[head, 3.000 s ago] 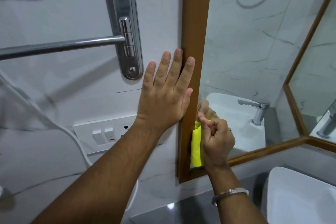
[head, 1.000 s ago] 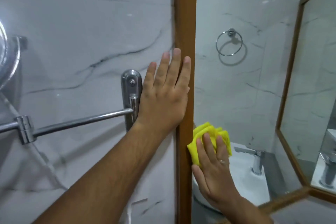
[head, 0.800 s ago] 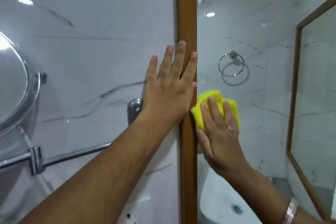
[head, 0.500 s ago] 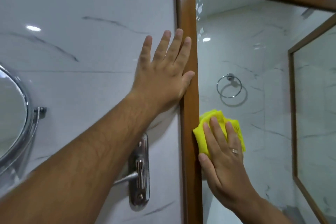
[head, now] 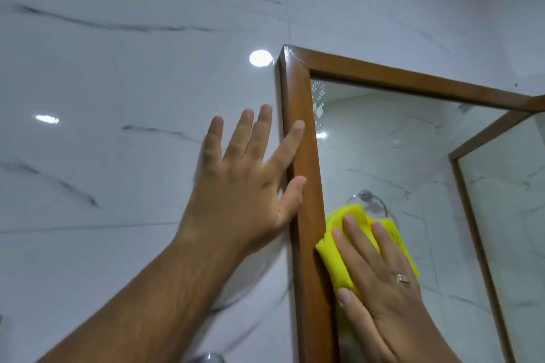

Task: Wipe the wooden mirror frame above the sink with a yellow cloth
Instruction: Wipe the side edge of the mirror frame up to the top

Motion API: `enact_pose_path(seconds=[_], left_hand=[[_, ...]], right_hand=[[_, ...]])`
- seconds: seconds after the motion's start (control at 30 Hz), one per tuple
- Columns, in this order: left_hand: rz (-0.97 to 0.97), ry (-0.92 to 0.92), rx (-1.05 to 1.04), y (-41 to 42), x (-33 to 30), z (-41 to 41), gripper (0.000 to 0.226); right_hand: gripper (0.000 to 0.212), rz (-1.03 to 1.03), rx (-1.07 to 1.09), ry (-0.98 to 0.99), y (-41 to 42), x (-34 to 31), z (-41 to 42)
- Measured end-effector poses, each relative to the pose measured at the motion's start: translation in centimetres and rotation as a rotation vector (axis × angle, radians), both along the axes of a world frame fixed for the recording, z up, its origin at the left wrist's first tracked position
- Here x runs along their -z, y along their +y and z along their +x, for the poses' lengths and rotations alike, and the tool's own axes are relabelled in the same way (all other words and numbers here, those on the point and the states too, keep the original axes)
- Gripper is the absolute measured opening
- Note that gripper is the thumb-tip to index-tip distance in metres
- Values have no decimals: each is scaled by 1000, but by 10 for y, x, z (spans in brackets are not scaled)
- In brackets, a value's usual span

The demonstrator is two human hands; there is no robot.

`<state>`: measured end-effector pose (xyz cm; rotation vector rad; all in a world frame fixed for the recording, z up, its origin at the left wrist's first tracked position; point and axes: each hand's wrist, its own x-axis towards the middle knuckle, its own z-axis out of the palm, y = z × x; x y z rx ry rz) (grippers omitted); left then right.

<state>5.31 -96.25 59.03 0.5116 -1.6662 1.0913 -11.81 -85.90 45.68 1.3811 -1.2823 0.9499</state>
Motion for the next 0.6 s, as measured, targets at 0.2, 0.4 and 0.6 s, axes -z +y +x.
enact_pose_path(seconds=[0.2,0.4,0.6], left_hand=[[105,127,-12,1,-2,1,71],[115,114,-15,1,-2,-3,71],[120,105,-30,1,-3,-4,73]], right_hand=[[57,-16,11,-32,-6,-121,-4],[61,-2,-5,-39,-3,-126,4],[62,22,-2,-37,1,-144,5]])
